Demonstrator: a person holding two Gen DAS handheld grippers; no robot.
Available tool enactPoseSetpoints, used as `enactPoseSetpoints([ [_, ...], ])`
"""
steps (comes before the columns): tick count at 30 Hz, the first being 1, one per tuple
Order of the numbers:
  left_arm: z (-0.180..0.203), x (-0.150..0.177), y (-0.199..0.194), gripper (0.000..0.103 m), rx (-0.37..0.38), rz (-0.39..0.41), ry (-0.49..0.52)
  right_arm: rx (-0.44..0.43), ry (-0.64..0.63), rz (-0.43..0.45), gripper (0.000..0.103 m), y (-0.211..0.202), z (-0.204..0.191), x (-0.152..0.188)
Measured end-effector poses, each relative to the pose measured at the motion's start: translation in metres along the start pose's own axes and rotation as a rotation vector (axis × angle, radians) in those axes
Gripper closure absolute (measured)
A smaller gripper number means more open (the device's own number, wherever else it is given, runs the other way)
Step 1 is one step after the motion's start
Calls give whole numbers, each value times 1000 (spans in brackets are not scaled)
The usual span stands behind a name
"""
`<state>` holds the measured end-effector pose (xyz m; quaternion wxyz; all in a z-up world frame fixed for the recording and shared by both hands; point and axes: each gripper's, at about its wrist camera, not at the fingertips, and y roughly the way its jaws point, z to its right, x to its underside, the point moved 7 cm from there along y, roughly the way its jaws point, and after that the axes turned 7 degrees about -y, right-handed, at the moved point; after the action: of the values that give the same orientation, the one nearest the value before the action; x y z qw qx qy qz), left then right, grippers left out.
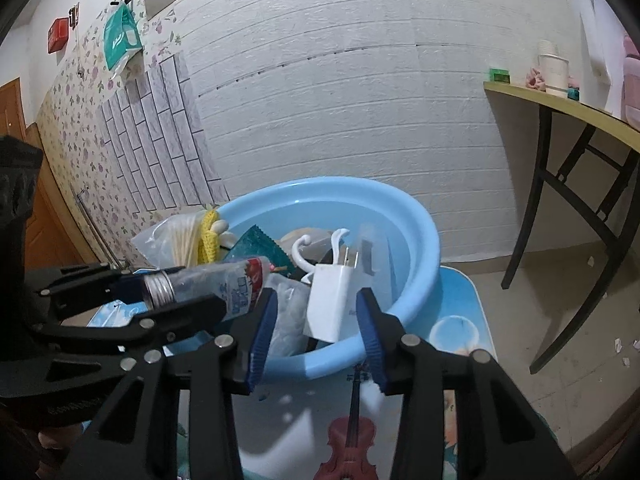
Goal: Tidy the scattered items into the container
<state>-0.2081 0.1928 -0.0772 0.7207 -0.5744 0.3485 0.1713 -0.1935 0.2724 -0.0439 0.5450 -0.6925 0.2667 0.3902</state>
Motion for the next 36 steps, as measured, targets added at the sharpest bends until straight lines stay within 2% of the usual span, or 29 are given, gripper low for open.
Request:
enactPoseSetpoints([
  [5,3,-1,0,63,2,1,1,1,-8,4,67,2,2,0],
  [10,0,0,-9,47,-2,16,-13,-4,8,-1,67,-2,2,0],
  [14,-2,1,-22,40,-15,33,-15,2,19,-11,67,-9,1,1],
  [16,-4,2,-31,32,-27,47,-17,2,26,-12,67,-13,0,1],
  [21,-12,2,-59,26,-78,95,-24,14,20,5,65,-33,-12,-5],
  [26,-22,4,-92,15,-100,154,-33,43,-5,23,64,-53,-26,-14],
  [29,-28,7,-109,9,-140,180,-39,67,-20,33,54,-68,-36,-18],
  [31,-32,9,-120,8,-122,178,-71,85,-31,48,47,-79,-43,-20],
  [36,-41,12,-141,4,-96,189,-133,121,-65,76,43,-102,-58,-23],
])
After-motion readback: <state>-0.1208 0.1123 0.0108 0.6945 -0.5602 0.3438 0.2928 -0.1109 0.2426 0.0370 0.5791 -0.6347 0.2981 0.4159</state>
